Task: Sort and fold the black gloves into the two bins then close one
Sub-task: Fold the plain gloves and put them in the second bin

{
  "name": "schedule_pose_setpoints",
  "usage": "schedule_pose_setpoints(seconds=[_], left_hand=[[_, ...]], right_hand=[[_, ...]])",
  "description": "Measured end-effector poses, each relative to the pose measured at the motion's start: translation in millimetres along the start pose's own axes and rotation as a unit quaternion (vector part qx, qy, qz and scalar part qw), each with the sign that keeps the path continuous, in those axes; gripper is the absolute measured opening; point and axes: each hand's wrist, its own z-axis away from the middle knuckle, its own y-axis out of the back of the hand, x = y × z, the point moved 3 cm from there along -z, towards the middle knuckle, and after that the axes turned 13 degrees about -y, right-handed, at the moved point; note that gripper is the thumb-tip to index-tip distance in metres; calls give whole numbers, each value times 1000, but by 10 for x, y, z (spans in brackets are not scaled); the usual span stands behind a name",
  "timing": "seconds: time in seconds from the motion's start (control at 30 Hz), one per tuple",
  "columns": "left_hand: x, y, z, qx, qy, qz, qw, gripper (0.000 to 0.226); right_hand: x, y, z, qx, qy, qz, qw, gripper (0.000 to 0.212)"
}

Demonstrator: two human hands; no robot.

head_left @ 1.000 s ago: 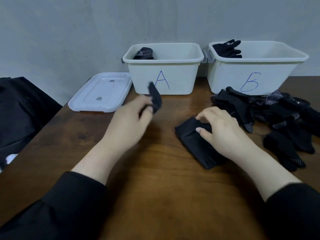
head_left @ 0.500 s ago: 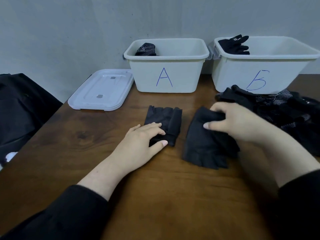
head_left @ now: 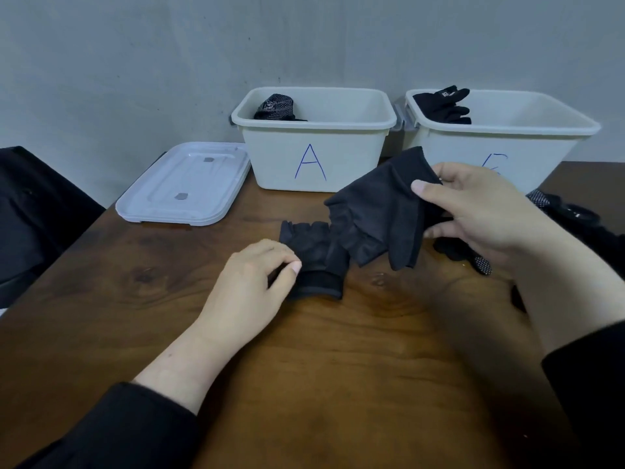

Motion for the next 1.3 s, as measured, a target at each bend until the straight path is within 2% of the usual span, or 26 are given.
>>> schedule_pose_setpoints(seconds=[0.1,0.17,0.3,0.37,0.43,0.5,0.67,0.8,0.9,1.0,1.1,1.23,1.3], left_hand=[[-21,-39,20,-69,-13,-42,997,25],[8,-82,30,-87,-22,-40,995,30],[33,-30,18,-23,-16,3,1000,22],[-12,31,27,-1,-5,10,1000,15],[-46,54,37,-13,-5,16,1000,11],[-62,54,38,-30,-13,25,999,9],[-81,49,38,-74,-17,44,996,15],[-95,73,30,-79,10,59,995,6],[-63,67,15,-86,27,30,995,29],[-44,60,18,-98,38,39,994,40],[-47,37,21,-116,21,26,993,59],[-42,17,19,-117,13,14,993,45],[-56,13,21,-120,18,11,993,39]], right_hand=[[-188,-29,32,-15,19,29,999,12],[-323,-89,35,6,41,80,996,9],[-559,-320,-51,69,90,153,982,7],[-686,-408,-81,139,150,171,964,7],[-746,-491,-48,209,216,206,931,11],[-628,-649,40,238,249,260,902,17],[345,-1180,176,159,294,422,843,26],[620,-1189,164,146,272,435,846,31],[580,-1161,200,164,280,434,840,33],[615,-1177,242,150,284,435,841,33],[642,-1183,262,145,296,437,837,29],[651,-1174,292,118,282,442,843,24],[660,-1152,326,95,271,453,844,30]])
